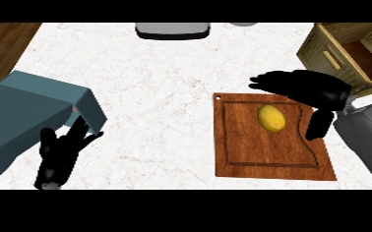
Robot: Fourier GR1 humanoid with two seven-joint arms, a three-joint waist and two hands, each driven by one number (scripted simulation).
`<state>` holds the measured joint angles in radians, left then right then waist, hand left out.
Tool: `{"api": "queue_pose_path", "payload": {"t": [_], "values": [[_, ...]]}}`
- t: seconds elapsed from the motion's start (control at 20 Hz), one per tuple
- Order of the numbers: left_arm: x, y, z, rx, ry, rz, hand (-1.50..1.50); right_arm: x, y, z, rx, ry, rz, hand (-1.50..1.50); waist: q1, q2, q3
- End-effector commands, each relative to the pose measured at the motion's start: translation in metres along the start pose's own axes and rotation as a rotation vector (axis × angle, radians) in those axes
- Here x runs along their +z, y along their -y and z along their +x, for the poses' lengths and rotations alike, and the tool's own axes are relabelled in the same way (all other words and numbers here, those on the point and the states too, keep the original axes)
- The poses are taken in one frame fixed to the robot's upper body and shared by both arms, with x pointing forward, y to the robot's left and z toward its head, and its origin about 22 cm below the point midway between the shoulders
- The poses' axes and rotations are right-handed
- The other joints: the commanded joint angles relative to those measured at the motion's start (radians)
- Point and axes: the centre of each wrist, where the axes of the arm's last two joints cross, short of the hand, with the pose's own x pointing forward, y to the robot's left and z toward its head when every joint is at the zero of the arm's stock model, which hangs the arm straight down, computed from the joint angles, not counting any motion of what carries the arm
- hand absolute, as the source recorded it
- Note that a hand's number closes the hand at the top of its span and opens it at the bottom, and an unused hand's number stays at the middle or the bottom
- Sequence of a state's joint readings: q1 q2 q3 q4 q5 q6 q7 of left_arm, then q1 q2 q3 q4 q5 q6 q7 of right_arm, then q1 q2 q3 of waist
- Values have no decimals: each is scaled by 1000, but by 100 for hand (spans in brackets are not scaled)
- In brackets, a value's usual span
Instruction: Pick the lemon from the cutting board and place it in the basket
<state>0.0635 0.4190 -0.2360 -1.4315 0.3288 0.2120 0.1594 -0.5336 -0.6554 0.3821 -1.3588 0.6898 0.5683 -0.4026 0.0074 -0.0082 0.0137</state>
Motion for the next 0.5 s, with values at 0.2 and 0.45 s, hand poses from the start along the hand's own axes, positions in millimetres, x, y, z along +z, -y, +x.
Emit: {"api": "queue_pose_path", "payload": {"t": [0.2, 0.45], "values": [[9, 1, -22, -12, -121, -21, 0, -32, -10, 0, 32, -29, 22, -150, 10, 11, -13], [-14, 5, -10, 0, -127, -3, 0, -27, -31, -1, 85, -58, 92, -150, -7, 11, -14]]}}
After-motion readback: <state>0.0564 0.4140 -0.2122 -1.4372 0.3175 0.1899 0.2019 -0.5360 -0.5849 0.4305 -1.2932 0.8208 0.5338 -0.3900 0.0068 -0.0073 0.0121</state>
